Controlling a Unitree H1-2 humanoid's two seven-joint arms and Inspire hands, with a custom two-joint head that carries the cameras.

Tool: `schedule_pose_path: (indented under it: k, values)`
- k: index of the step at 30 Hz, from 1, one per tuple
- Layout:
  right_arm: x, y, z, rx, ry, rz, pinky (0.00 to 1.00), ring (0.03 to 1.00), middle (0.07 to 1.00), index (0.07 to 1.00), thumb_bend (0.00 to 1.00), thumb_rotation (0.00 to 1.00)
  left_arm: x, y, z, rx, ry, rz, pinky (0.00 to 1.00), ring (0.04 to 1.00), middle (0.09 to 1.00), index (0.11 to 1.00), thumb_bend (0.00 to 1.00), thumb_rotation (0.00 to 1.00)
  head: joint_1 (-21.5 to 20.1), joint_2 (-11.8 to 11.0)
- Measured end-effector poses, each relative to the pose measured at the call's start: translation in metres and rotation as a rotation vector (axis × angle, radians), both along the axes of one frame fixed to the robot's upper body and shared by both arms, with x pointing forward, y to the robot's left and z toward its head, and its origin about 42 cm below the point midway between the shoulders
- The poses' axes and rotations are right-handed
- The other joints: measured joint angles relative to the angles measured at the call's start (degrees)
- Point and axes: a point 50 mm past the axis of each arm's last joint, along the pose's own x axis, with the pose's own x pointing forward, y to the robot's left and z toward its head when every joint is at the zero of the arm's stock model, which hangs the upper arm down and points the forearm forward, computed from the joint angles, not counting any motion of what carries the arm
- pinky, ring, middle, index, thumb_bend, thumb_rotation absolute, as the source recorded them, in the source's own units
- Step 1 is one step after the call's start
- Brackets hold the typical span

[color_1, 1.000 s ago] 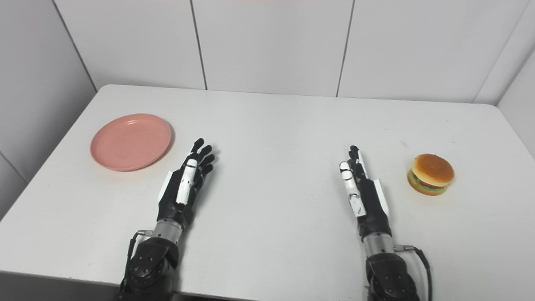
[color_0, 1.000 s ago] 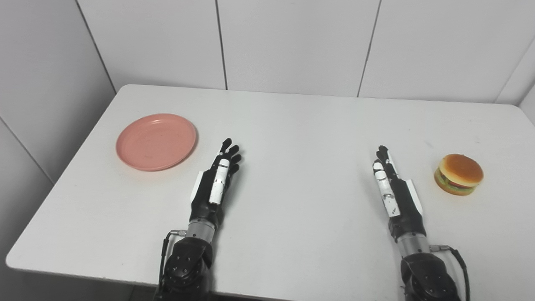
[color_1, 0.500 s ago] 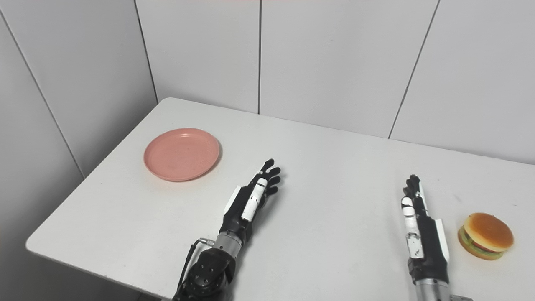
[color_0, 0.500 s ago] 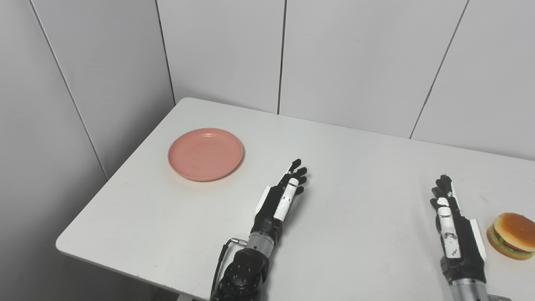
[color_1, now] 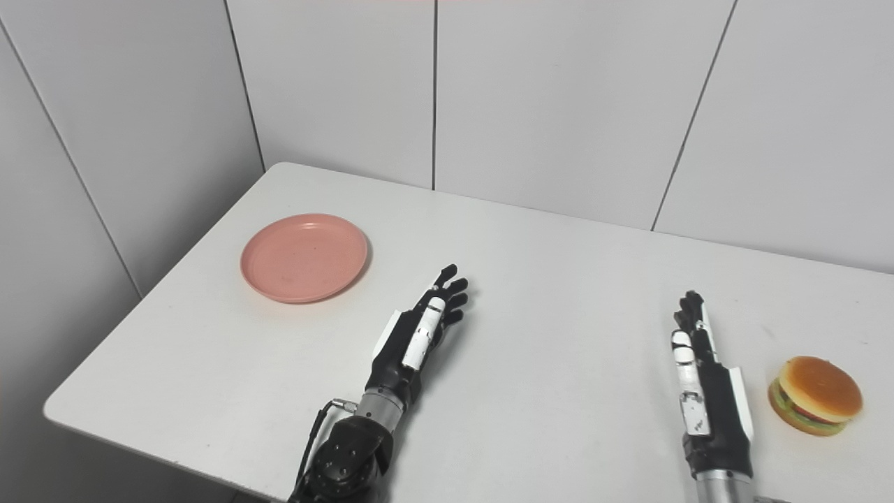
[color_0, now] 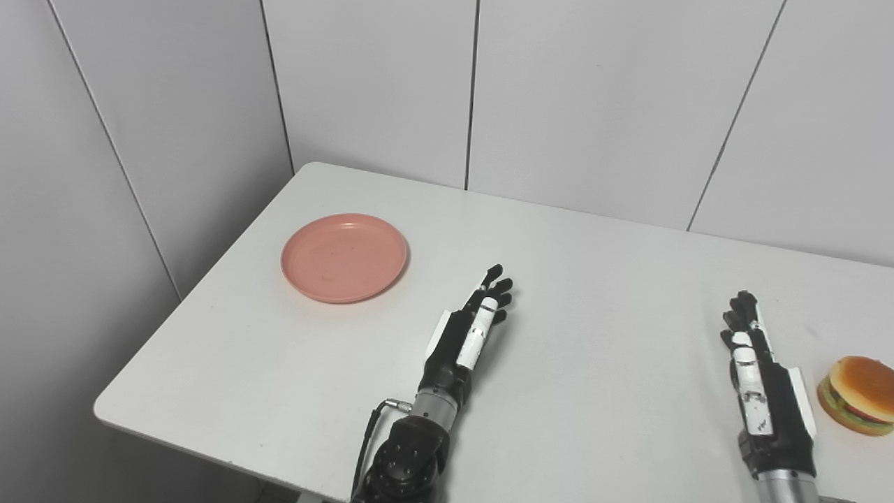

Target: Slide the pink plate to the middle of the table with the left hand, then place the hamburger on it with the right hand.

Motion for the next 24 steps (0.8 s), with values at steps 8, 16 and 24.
schedule_pose_path:
  k: [8,16,24]
  values:
    - [0.000,0.003,0.000,0.018,0.009,0.002,1.00,1.000,1.000,1.000,0.07,1.00,-0.003,0.004,0.004,0.006,-0.006,-0.017,0.91,0.914,0.929,0.930,0.34,1.00,1.1,-0.1]
    - [-0.001,0.004,0.001,0.005,0.016,-0.003,1.00,1.000,1.000,1.000,0.07,1.00,-0.008,0.016,0.012,0.043,0.014,-0.035,0.91,0.911,0.927,0.921,0.34,0.99,1.9,-0.5]
    - [-0.001,0.005,0.001,-0.004,0.025,-0.009,1.00,1.000,1.000,1.000,0.07,1.00,0.005,0.020,0.057,0.053,-0.098,-0.052,0.90,0.905,0.920,0.914,0.41,0.98,1.9,-0.8]
